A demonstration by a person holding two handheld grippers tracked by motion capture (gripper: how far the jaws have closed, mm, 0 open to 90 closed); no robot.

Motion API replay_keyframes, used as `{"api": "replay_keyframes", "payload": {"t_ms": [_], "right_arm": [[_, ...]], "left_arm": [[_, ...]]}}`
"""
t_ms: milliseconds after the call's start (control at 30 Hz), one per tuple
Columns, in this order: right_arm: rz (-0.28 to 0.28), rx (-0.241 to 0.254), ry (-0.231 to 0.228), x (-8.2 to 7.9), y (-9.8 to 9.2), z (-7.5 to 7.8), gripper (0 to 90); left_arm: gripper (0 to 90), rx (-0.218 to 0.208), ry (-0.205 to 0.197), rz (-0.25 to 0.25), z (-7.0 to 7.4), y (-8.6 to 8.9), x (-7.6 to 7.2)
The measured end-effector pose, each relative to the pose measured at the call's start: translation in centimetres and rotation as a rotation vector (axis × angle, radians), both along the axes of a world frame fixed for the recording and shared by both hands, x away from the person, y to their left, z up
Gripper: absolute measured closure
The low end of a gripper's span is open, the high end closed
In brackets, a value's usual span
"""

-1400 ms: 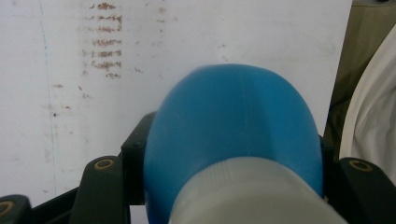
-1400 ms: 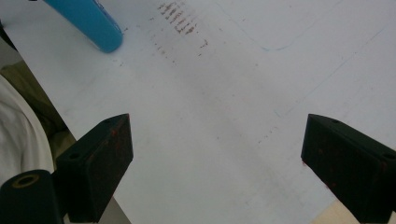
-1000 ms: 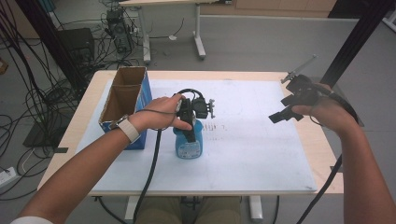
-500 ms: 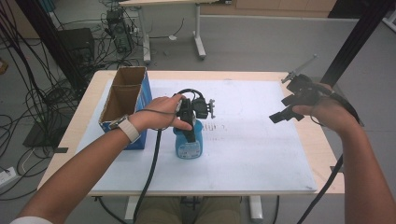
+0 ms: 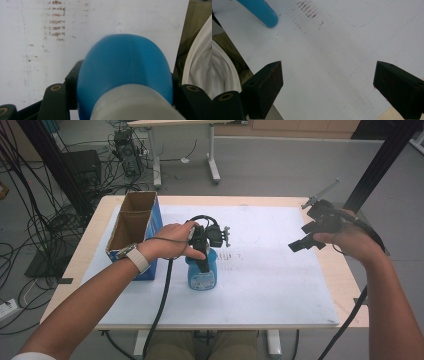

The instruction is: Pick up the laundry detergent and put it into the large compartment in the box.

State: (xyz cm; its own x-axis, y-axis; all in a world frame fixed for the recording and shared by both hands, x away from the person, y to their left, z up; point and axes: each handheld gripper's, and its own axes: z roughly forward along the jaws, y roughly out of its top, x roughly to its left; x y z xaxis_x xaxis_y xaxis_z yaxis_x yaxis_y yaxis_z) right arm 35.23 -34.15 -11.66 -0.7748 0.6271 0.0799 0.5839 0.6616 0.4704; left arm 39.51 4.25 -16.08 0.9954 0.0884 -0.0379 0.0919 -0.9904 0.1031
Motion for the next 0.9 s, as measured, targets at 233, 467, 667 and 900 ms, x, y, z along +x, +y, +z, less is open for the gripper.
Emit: {"api": "replay_keyframes", "payload": {"t_ms": [233,467,667,900], "right_arm": [[-0.001,-0.002,-0.001,-0.07,0.00,0.08,9.1],[-0.001,0.000,-0.004,-0.12,0.00,0.12,9.1],[-0.003,0.000,-0.004,-0.17,-0.08,0.11,9.1],[0.000,-0.002,-0.003,-0.19,-0.05,0.09,9.4]], "left_arm": [[39.1,-0.003,-0.002,0.007,-0.03,0.06,-0.06],[39.0,-0.004,-0.001,0.006,-0.03,0.08,-0.04],[39.0,-0.002,-0.001,0.007,-0.02,0.05,-0.05],[39.0,-0.004,-0.002,0.007,-0.03,0.09,-0.09]]}}
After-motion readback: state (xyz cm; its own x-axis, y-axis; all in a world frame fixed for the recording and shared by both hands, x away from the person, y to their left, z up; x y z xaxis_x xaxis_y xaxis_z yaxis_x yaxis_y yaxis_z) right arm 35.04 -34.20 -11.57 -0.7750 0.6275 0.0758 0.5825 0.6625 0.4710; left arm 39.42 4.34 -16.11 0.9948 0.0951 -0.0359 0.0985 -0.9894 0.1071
